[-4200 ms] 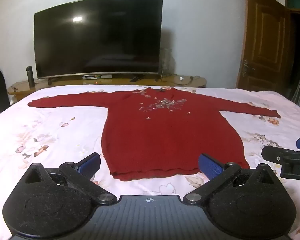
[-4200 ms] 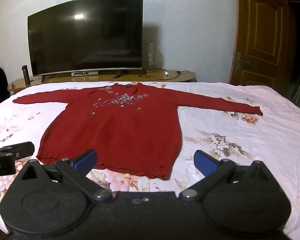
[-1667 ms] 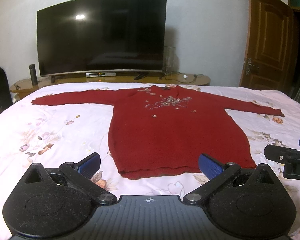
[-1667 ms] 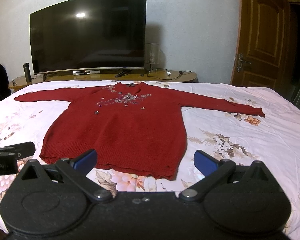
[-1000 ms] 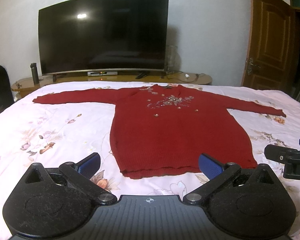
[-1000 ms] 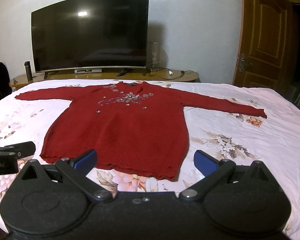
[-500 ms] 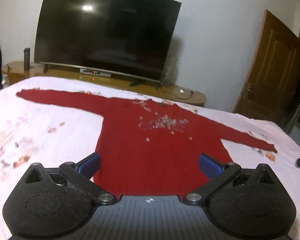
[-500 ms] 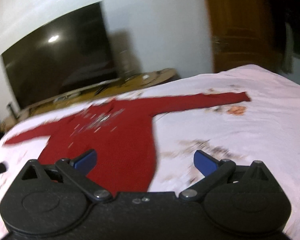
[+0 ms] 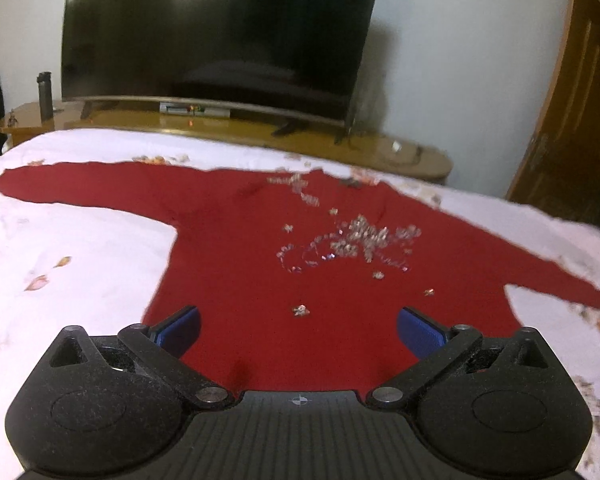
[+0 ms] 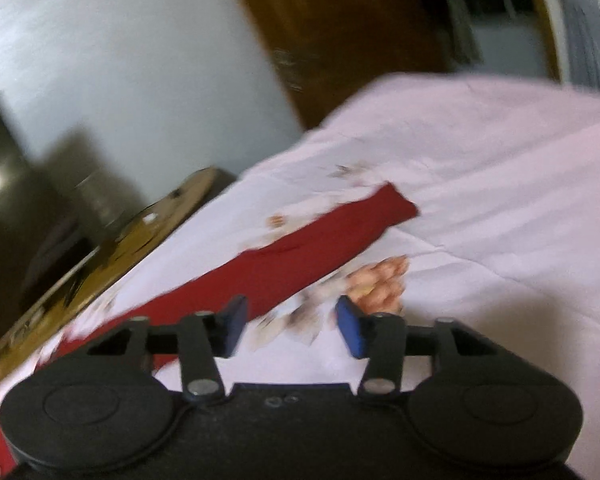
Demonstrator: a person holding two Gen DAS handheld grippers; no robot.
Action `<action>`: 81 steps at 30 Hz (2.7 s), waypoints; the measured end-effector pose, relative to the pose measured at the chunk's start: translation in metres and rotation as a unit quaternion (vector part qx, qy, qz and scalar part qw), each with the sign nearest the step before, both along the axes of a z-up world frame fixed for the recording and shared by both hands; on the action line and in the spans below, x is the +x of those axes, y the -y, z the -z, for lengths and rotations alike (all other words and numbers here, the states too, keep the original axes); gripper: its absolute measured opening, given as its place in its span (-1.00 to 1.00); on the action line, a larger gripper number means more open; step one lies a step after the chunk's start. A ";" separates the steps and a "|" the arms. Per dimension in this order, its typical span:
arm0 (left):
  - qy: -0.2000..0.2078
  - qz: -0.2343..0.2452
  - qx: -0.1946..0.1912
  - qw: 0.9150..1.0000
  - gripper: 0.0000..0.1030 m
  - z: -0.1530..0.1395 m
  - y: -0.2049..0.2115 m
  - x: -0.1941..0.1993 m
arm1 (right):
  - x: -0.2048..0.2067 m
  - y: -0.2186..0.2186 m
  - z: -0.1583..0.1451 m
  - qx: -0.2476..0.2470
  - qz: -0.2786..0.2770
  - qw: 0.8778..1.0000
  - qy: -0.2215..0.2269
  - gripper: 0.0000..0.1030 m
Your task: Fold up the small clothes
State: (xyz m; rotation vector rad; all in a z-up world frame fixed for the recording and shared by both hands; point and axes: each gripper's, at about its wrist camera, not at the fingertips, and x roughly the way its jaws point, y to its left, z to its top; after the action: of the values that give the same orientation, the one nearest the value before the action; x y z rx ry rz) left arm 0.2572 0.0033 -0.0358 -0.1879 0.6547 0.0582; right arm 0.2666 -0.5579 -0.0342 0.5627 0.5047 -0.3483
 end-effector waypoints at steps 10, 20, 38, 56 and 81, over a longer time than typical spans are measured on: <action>-0.050 -0.009 0.017 0.999 1.00 0.025 0.011 0.043 | 0.073 0.106 0.078 0.132 0.080 0.988 0.011 -0.31; -0.062 -0.020 0.015 0.998 1.00 0.041 -0.017 0.059 | 0.099 0.126 0.082 0.153 0.079 0.985 0.021 -0.88; -0.036 -0.107 -0.029 0.993 1.00 0.046 -0.174 0.024 | 0.188 -0.298 -0.037 -0.156 -0.246 0.956 0.037 -0.87; 0.016 -0.016 -0.161 0.987 0.67 0.046 -0.176 0.088 | 0.148 -0.451 0.030 -0.226 -0.383 0.896 0.004 0.10; -0.029 0.103 -0.207 0.973 -0.94 0.069 -0.027 0.297 | 0.102 -0.202 0.059 -0.047 -0.146 0.987 -0.042 0.00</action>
State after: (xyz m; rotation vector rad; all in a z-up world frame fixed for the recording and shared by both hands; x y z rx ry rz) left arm 0.5538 0.0306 -0.1045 -0.5197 0.7359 -0.2763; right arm 0.3689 -0.3558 -0.0937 0.3767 0.6405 -0.1156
